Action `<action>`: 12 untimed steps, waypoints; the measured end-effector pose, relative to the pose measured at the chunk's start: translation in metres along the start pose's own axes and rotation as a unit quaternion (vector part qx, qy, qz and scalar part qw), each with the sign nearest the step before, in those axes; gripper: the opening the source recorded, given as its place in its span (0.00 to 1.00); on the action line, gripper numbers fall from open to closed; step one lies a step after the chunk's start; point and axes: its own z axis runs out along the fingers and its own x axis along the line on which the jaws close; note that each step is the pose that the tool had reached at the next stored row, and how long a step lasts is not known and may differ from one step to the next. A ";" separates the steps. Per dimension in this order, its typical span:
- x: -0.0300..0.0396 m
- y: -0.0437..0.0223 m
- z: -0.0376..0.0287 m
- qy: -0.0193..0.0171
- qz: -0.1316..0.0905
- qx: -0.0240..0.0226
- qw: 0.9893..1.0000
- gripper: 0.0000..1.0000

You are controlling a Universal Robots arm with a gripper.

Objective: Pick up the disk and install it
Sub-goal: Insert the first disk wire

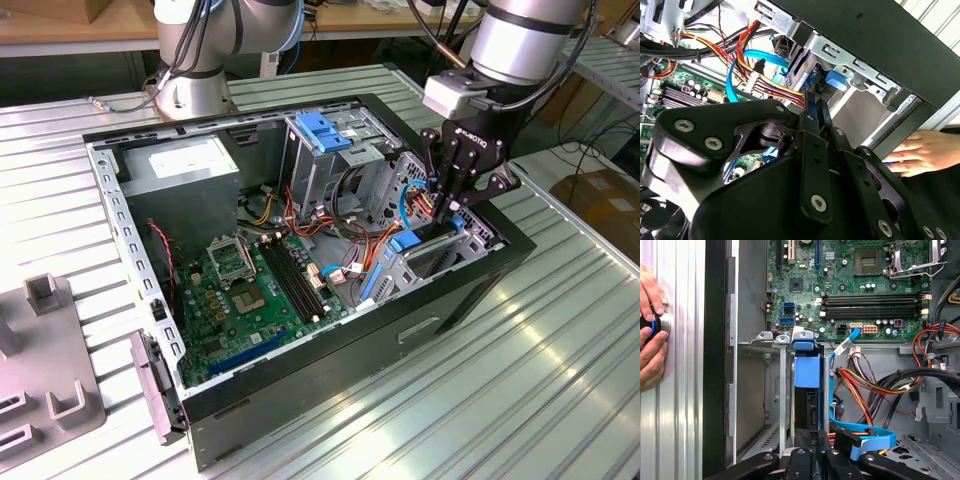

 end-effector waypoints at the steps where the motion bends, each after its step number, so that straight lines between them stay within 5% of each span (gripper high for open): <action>1: 0.0000 0.0000 0.0002 0.000 0.000 0.000 1.000 0.16; 12: 0.0003 -0.0005 -0.0017 0.000 0.000 0.000 1.000 0.16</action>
